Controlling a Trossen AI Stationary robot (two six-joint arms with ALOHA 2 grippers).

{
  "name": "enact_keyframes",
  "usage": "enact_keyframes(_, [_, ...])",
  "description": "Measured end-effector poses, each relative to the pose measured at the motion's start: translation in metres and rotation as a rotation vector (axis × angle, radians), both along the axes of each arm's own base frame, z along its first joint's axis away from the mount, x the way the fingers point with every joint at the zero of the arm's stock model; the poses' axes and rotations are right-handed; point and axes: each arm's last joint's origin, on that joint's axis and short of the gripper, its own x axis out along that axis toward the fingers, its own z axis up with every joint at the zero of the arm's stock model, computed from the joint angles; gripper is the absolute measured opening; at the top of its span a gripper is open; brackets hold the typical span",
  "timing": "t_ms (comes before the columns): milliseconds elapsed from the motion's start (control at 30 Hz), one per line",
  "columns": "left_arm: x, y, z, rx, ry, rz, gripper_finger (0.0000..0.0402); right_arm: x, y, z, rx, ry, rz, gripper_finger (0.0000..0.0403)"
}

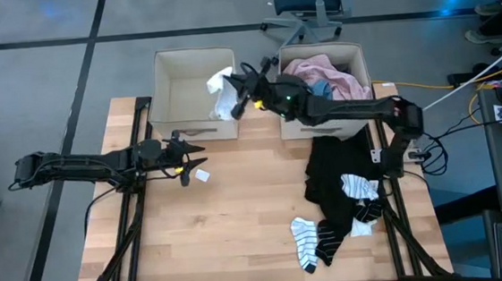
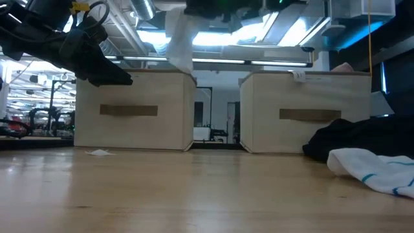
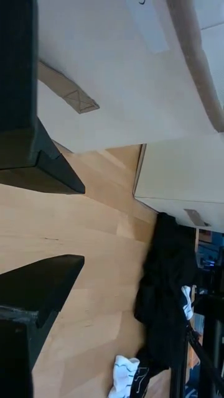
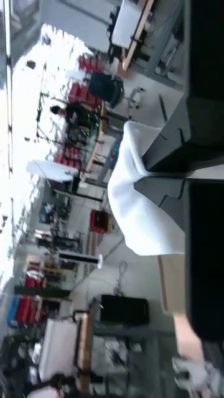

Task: Sort clothes
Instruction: Put the top white sock into the left laundry organizer, then put the white sock into the left laundry organizer

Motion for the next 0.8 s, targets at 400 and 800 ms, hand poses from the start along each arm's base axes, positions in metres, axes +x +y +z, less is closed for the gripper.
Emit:
enact_keyframes(400, [0.0,0.0,0.0,0.0,-0.001,0.0,0.0162,0.026,-0.034,-0.06,0.171,0.053,-0.003,0.0063])
enact_keyframes(800, [0.0,0.0,0.0,0.004,-0.003,-0.001,0.0162,-0.041,0.067,0.0,0.255,0.514,0.016,0.025])
